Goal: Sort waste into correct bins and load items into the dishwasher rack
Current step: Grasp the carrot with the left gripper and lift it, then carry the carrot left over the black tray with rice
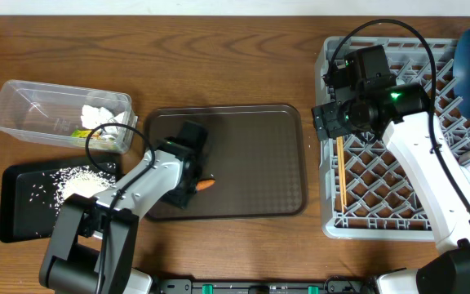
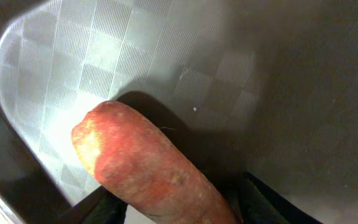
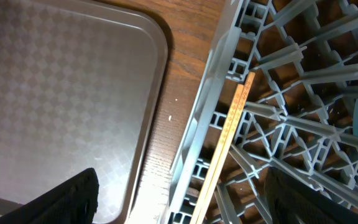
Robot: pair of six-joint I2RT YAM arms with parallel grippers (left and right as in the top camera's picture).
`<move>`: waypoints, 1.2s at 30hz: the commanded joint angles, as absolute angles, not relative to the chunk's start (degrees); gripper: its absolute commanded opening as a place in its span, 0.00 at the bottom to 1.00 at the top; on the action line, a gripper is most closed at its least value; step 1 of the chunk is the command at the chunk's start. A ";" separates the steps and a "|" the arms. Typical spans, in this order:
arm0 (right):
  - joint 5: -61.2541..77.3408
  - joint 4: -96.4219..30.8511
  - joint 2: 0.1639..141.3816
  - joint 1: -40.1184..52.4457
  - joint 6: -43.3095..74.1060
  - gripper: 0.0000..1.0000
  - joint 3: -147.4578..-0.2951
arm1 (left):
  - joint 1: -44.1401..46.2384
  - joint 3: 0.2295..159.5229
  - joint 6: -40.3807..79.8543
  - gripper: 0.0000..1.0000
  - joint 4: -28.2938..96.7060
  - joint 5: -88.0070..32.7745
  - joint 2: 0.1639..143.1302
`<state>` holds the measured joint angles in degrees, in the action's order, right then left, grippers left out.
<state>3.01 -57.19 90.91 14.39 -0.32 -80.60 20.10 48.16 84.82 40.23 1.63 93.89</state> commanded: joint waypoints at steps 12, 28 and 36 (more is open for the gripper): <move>2.81 -57.25 91.07 14.59 -0.91 0.85 -80.55 | 16.29 47.16 74.08 0.29 41.04 2.17 94.61; 2.81 -57.32 91.07 14.59 -0.91 0.85 -80.55 | 14.24 47.62 62.19 0.09 41.71 4.45 81.58; 2.81 -57.28 91.07 14.59 -0.91 0.85 -80.55 | 1.28 47.62 57.65 0.09 45.32 7.94 69.78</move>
<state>3.01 -57.21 90.91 14.39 -0.32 -80.60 6.07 48.12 61.71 45.06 4.97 72.79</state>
